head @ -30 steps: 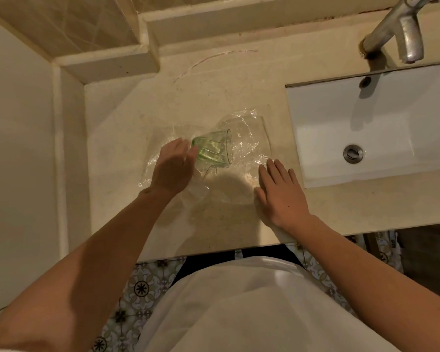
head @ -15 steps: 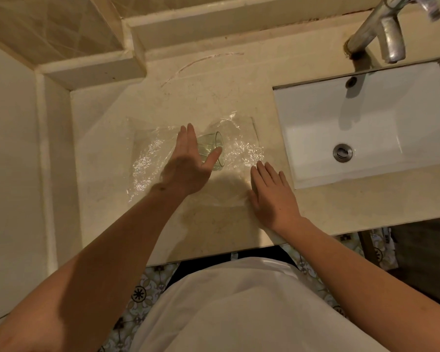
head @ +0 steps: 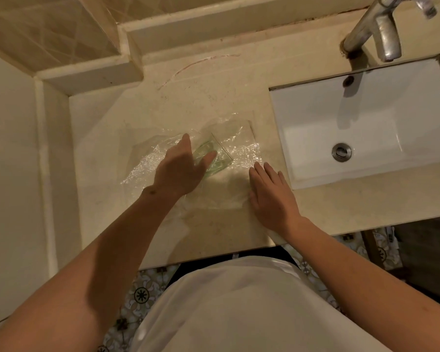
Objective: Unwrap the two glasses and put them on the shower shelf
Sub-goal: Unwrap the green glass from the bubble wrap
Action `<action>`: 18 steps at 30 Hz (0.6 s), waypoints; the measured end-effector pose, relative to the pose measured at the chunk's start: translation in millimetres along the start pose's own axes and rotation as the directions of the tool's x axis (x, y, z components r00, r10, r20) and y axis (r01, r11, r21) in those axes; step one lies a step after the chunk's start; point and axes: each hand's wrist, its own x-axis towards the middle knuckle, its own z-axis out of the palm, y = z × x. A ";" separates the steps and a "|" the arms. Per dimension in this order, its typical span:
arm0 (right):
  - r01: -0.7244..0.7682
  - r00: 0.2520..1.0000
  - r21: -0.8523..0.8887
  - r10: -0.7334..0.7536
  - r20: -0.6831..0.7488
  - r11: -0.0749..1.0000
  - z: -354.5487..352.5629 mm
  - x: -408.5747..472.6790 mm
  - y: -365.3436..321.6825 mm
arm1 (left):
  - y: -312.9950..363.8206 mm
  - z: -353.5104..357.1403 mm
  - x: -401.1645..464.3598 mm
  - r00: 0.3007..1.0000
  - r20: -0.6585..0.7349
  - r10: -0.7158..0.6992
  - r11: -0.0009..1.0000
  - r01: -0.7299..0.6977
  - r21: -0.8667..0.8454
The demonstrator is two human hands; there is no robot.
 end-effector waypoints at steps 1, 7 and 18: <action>0.000 1.000 0.007 0.000 -0.005 1.000 -0.5 -0.2 0.6 | 4.4 -1.0 -6.1 0.997 -0.053 0.062 0.996 -0.058 0.065; 0.021 1.000 0.001 -0.021 -0.003 1.000 -2.9 0.5 0.5 | 24.4 1.7 -11.6 0.995 0.022 0.097 0.954 -0.100 0.282; 0.017 0.999 -0.041 -0.015 0.041 0.999 -2.0 0.0 1.8 | 16.4 20.1 -6.7 0.998 0.032 -0.056 0.956 0.045 0.290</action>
